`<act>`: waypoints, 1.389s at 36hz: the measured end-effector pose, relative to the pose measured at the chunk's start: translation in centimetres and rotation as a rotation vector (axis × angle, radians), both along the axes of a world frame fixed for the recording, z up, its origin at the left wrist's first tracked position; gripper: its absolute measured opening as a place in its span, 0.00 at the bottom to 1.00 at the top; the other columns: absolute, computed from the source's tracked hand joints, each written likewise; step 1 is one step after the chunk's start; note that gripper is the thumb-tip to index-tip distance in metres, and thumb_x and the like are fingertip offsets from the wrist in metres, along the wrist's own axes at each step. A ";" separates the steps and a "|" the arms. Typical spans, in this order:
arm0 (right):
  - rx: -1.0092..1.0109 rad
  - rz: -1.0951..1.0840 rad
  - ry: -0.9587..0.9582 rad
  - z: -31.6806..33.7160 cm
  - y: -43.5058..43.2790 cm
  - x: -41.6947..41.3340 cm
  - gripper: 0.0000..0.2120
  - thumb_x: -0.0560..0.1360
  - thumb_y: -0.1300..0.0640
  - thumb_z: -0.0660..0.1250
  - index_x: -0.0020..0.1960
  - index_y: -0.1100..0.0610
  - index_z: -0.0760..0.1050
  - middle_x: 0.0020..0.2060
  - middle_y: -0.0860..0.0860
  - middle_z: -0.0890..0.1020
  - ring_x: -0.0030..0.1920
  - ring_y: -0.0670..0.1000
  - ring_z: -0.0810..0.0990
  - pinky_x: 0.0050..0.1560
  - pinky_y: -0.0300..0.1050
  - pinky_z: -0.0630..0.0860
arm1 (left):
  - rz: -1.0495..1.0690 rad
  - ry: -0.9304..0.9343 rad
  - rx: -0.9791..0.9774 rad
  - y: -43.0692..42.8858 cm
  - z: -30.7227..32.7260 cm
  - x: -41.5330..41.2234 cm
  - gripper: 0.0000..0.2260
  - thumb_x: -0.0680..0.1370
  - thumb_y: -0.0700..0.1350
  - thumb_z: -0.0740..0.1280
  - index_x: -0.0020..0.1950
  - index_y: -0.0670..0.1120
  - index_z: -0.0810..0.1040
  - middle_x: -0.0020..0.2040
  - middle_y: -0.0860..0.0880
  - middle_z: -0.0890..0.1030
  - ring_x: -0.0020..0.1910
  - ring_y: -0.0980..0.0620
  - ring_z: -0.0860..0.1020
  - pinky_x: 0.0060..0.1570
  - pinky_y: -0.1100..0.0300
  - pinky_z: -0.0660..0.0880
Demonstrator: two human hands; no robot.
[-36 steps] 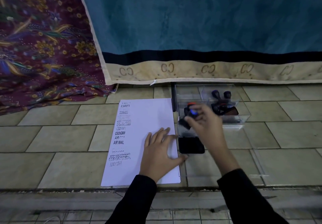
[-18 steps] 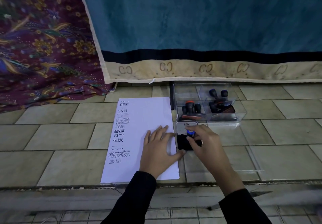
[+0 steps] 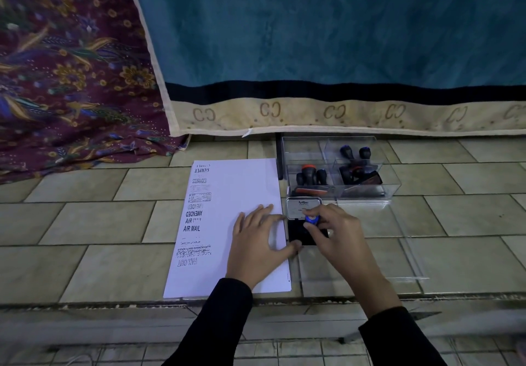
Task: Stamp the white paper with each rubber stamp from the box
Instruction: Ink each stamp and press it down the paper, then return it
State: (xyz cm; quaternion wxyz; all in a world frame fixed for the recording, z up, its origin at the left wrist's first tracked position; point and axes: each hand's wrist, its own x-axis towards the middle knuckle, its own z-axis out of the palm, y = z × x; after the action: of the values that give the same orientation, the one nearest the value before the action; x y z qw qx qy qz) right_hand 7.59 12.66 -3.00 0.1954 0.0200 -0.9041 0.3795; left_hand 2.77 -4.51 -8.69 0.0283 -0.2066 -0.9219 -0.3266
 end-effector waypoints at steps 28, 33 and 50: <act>-0.227 0.267 -0.131 1.8 -9.4 -0.4 0.09 0.71 0.59 0.72 0.51 0.55 0.77 0.44 0.47 0.79 0.40 0.43 0.80 0.46 0.40 0.80 | 0.273 -0.166 0.958 -13.0 4.5 -5.7 0.06 0.77 0.45 0.67 0.52 0.54 0.80 0.52 0.56 0.84 0.51 0.60 0.81 0.46 0.69 0.76; -0.153 0.414 -0.176 0.9 -14.0 -0.8 0.08 0.73 0.60 0.69 0.51 0.58 0.75 0.46 0.52 0.78 0.41 0.50 0.79 0.49 0.48 0.78 | 0.077 0.000 0.219 -17.0 1.1 -8.1 0.09 0.78 0.42 0.67 0.58 0.49 0.81 0.62 0.48 0.80 0.67 0.47 0.73 0.68 0.46 0.67; -0.015 0.495 -0.208 -0.4 -18.4 -1.9 0.07 0.75 0.57 0.66 0.52 0.57 0.72 0.49 0.52 0.77 0.45 0.52 0.77 0.45 0.51 0.76 | 0.112 0.068 -0.028 -16.6 0.3 -7.4 0.18 0.74 0.57 0.62 0.57 0.53 0.82 0.67 0.52 0.76 0.70 0.51 0.70 0.69 0.42 0.59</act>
State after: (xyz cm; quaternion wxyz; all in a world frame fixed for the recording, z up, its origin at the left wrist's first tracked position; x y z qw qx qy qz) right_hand 5.70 -5.70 -3.40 0.0030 0.2002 -0.8840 0.4225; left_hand -4.67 -21.13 -8.43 0.0751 -0.1659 -0.9350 -0.3043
